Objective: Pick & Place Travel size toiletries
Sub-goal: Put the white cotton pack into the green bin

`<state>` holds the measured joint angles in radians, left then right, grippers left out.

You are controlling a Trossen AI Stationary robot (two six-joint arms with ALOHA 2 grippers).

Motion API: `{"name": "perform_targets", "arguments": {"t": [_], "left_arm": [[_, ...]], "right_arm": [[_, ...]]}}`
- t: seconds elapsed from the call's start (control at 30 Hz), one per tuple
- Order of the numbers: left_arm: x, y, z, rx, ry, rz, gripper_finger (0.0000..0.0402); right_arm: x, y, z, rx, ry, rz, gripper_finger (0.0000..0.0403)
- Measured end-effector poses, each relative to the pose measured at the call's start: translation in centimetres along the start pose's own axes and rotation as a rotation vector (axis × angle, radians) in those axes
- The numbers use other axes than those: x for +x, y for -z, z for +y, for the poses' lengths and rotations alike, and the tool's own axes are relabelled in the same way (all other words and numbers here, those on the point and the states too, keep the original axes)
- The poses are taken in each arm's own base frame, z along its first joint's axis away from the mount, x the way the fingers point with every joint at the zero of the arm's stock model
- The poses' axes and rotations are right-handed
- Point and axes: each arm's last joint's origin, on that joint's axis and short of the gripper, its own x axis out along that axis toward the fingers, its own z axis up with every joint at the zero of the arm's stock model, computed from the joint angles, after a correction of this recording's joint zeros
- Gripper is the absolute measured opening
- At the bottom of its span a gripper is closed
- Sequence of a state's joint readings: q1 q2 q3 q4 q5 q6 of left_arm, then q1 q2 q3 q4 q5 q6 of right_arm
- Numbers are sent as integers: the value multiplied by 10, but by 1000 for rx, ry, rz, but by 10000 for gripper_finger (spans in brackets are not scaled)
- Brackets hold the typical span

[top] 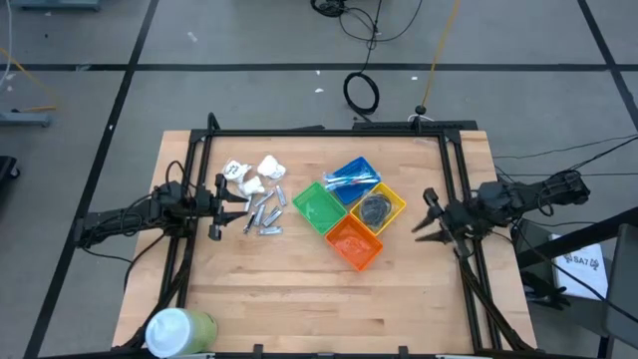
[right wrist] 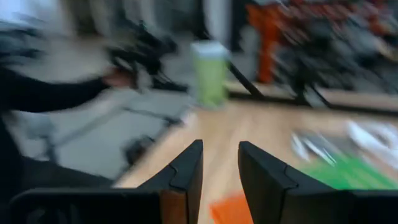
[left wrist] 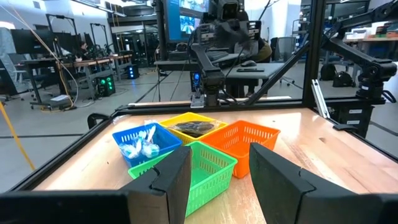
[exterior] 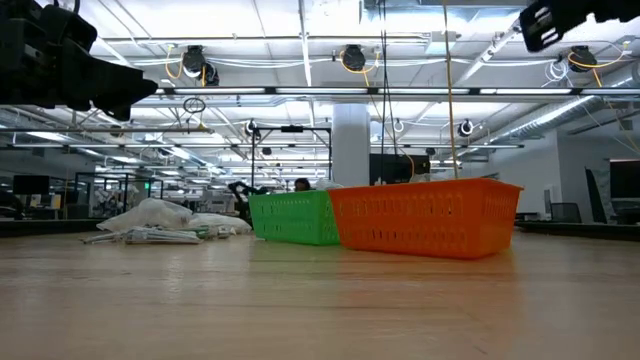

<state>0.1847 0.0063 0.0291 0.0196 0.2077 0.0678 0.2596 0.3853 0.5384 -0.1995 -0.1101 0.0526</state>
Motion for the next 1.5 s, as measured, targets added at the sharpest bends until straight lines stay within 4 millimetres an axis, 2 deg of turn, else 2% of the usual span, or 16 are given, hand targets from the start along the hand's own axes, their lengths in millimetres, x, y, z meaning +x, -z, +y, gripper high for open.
{"name": "perform_targets", "arguments": {"t": [0.13,0.2,0.47,0.73,0.93,1.13,1.33,1.4,1.5], "left_arm": [[0,-1,0,35,-1,-13,159],[0,-2,0,34,-2,-22,159],[-1,-11,1,-62,-5,-117,159],[-1,-14,1,-104,-8,-147,159],[-1,-15,1,-110,-13,-155,159],[-1,-15,1,-111,-20,-154,159],[-1,-15,2,-123,-33,-155,159],[-1,-16,2,-170,-30,-163,159],[-2,-16,3,-338,-64,-180,159]], "right_arm": [[-4,9,8,-109,-223,-131,91],[-6,17,9,-127,-260,-164,91],[-5,49,0,-71,-21,-203,91],[2,75,-2,-121,-21,-336,91],[1,83,-2,-125,-50,-331,91],[-5,79,-5,-170,90,-391,91],[-4,82,-6,-164,121,-359,91],[-3,84,-6,-158,120,-338,91],[-2,85,-6,-157,120,-323,91]]}}
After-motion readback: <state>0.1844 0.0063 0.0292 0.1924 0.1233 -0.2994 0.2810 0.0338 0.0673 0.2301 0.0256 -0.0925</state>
